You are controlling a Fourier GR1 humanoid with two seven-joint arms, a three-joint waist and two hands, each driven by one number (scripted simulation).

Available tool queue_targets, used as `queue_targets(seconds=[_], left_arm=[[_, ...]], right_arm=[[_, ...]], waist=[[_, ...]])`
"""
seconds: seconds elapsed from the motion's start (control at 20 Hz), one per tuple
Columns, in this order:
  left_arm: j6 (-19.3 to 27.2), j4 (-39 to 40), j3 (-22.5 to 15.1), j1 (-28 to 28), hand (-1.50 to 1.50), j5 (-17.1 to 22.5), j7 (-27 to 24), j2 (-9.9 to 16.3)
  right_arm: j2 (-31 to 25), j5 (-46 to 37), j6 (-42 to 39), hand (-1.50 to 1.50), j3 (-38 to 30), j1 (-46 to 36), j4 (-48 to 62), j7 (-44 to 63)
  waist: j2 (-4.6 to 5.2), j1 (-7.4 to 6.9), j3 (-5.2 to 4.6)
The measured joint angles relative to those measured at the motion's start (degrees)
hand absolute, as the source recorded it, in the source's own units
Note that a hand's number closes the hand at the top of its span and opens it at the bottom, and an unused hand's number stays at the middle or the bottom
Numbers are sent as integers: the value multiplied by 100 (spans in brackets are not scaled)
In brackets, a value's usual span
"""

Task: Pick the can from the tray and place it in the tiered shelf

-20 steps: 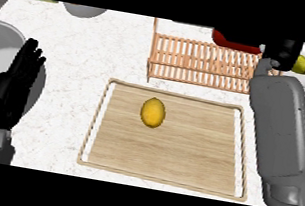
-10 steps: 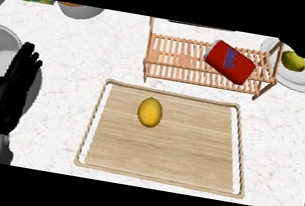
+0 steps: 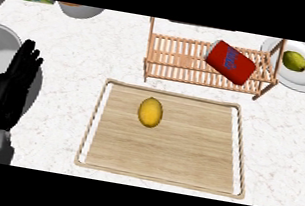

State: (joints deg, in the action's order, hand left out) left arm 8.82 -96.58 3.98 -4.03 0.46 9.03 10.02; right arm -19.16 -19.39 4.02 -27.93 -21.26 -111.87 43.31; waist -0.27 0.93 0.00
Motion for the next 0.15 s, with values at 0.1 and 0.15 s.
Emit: queue_targets(seconds=[0.1, 0.15], left_arm=[[39, 25, -43, -71, 0, -55, 54, -61], [73, -21, -81, -64, 0, -92, 86, -106]], right_arm=[[-177, 347, -193, -150, -261, 187, -122, -43], [-188, 509, -246, -150, -369, 313, -181, -119]], waist=[[7, -19, 2], [8, -28, 1]])
